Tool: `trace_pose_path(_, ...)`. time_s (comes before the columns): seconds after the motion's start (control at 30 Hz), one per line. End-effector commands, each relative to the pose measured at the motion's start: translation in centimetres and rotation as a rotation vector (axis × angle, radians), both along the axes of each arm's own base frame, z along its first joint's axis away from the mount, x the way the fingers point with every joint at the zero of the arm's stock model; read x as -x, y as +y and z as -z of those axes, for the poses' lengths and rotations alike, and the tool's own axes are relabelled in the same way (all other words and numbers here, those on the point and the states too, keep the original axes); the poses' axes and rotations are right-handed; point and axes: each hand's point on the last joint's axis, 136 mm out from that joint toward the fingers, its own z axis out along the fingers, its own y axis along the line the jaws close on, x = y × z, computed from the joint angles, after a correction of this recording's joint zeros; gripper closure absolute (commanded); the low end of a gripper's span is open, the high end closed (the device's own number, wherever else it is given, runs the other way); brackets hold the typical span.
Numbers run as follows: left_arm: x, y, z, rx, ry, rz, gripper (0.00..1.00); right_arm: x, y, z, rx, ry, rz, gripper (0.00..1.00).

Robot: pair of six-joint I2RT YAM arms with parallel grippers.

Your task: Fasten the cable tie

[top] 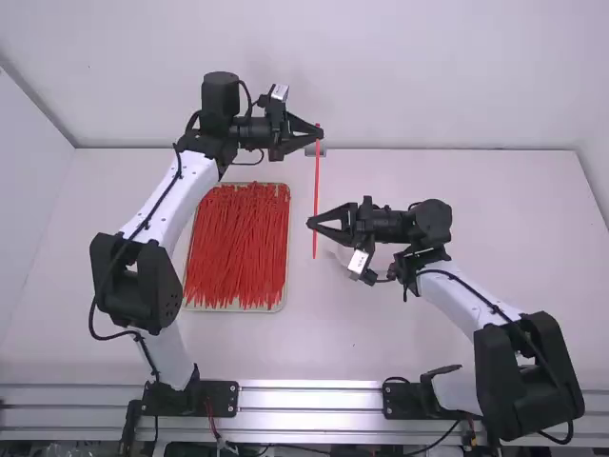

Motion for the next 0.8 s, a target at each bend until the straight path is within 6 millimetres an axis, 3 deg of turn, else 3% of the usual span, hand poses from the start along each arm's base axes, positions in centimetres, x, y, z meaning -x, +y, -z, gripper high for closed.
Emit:
trace_pose_path(0.0,0.32,0.19,-0.15,0.005,-0.018,0.017,0.98,-0.16,-0.05,0.06,-0.001,0.01,0.008,1.0)
trace_pose_path(0.27,0.2,0.22,-0.11,0.002,-0.018,0.009,0.98,0.07,0.14,0.07,-0.001,0.01,-0.002,0.99)
trace_pose_path(0.47,0.18,0.23,-0.1,0.002,-0.018,0.008,0.98,0.51,0.14,0.18,0.007,0.004,-0.026,0.91)
trace_pose_path(0.77,-0.04,0.28,-0.03,-0.003,-0.02,-0.004,0.98,0.58,0.2,0.17,0.007,0.003,-0.029,0.88)
